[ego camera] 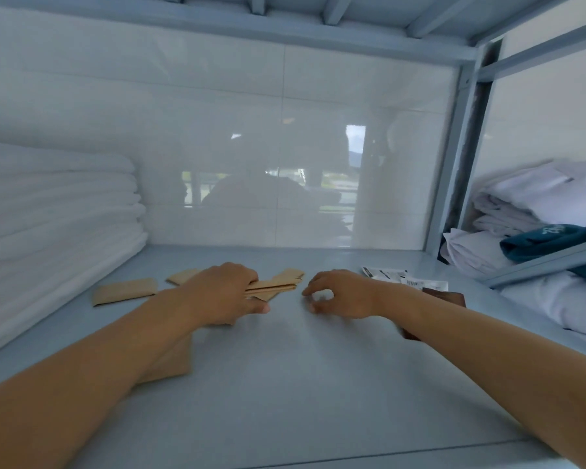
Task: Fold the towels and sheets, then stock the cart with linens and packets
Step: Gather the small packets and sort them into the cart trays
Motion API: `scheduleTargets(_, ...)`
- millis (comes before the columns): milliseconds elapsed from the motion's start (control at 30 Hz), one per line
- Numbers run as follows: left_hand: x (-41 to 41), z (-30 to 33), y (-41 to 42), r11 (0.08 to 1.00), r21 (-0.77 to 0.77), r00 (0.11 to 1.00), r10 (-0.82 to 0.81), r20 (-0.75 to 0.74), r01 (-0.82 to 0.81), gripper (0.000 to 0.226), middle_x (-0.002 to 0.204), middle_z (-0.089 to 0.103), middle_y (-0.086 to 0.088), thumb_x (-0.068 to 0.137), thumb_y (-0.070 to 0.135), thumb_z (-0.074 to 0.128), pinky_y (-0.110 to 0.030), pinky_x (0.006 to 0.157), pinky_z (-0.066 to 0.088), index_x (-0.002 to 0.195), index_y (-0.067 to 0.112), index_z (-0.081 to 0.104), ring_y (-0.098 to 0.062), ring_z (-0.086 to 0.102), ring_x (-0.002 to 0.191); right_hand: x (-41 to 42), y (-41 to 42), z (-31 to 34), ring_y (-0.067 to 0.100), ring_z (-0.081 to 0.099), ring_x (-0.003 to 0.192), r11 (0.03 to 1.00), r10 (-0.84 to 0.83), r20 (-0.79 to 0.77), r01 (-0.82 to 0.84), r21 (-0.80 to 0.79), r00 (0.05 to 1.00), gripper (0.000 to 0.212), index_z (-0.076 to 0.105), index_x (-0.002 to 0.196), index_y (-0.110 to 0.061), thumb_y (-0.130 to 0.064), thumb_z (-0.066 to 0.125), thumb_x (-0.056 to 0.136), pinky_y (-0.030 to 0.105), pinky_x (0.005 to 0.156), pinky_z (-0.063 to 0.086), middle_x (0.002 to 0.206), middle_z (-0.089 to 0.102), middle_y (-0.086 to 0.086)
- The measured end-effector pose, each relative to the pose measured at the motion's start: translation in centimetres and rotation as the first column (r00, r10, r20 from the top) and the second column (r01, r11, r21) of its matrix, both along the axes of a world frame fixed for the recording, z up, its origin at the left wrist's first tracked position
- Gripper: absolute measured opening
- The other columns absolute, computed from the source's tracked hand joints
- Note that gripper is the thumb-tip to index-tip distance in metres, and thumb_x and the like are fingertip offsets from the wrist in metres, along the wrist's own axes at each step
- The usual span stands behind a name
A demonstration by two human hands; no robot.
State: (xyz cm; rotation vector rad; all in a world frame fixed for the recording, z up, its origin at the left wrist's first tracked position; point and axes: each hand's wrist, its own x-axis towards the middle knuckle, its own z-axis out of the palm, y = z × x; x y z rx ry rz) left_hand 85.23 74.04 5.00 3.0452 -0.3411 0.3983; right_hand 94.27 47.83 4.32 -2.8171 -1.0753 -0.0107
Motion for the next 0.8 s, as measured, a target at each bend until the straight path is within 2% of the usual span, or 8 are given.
scheduleTargets(167,0.0,0.1,-0.2,0.993,0.101,0.996,0.054,0.067,-0.061,0.039,0.092,0.048,0.008,0.091,0.068,0.058,-0.035,0.073,0.040,0.093,0.029,0.052,-0.017,0.052,0.085,2.1,1.4,0.3,0.020,0.032,0.150,0.999,-0.042,-0.002,0.042,0.014,0.999,0.073,0.040,0.156,-0.026,-0.056,0.064,0.095,0.036,0.123,0.022,0.164,0.034,0.000)
scheduleTargets(267,0.3,0.0,1.6,0.984,0.127,0.990,0.118,0.075,-0.127,0.041,0.089,0.043,0.010,0.089,0.071,0.056,-0.035,0.070,0.038,0.090,0.031,0.048,-0.017,0.051,0.084,3.7,3.3,0.3,0.017,0.022,0.155,0.998,-0.047,-0.035,0.048,0.029,0.998,0.085,0.031,0.160,-0.031,-0.063,0.067,0.090,0.036,0.125,0.015,0.168,0.025,-0.004)
scheduleTargets(367,0.9,-0.1,3.4,0.974,0.110,0.977,0.183,0.114,-0.195,0.044,0.087,0.043,0.011,0.087,0.074,0.057,-0.034,0.067,0.035,0.091,0.031,0.049,-0.015,0.052,0.081,5.0,5.1,0.6,0.016,0.023,0.154,0.997,-0.041,-0.130,0.049,0.052,0.991,0.089,0.030,0.160,-0.034,-0.062,0.072,0.086,0.039,0.126,0.016,0.168,0.025,-0.007)
scheduleTargets(500,1.3,-0.3,4.1,0.978,0.067,0.975,0.186,0.118,-0.195,0.047,0.085,0.044,0.012,0.084,0.077,0.058,-0.032,0.059,0.031,0.089,0.031,0.048,-0.009,0.046,0.072,5.2,5.9,0.1,0.019,0.033,0.149,0.994,-0.043,-0.229,0.064,0.085,0.972,0.073,0.043,0.155,-0.037,-0.058,0.069,0.091,0.037,0.123,0.021,0.162,0.037,-0.006)
scheduleTargets(633,1.0,-0.4,2.8,0.992,-0.016,0.991,0.130,0.039,-0.129,0.051,0.088,0.054,0.011,0.078,0.079,0.063,-0.032,0.062,0.035,0.085,0.030,0.051,-0.013,0.054,0.081,2.8,4.9,-0.3,0.028,0.042,0.141,0.998,-0.009,-0.069,0.013,0.056,0.998,0.054,0.051,0.149,-0.034,-0.054,0.058,0.099,0.041,0.121,0.027,0.153,0.047,0.000)
scheduleTargets(733,0.1,-0.4,1.5,0.998,-0.066,0.999,0.000,0.034,0.002,0.049,0.087,0.056,0.011,0.076,0.077,0.067,-0.034,0.066,0.041,0.085,0.030,0.054,-0.011,0.055,0.080,-0.1,3.6,-0.1,0.028,0.047,0.124,0.999,0.042,-0.036,-0.040,0.036,0.999,0.041,0.058,0.143,-0.032,-0.043,0.056,0.104,0.034,0.105,0.034,0.129,0.051,-0.004)
scheduleTargets(800,-0.6,-0.5,0.5,0.995,-0.051,0.997,-0.082,0.009,0.082,0.054,0.091,0.057,0.011,0.075,0.080,0.066,-0.035,0.072,0.045,0.094,0.030,0.060,-0.008,0.054,0.082,-2.1,2.1,0.0,0.024,0.050,0.116,0.998,0.048,-0.041,-0.046,0.053,0.998,0.036,0.063,0.137,-0.026,-0.037,0.059,0.103,0.027,0.091,0.031,0.118,0.051,-0.006)
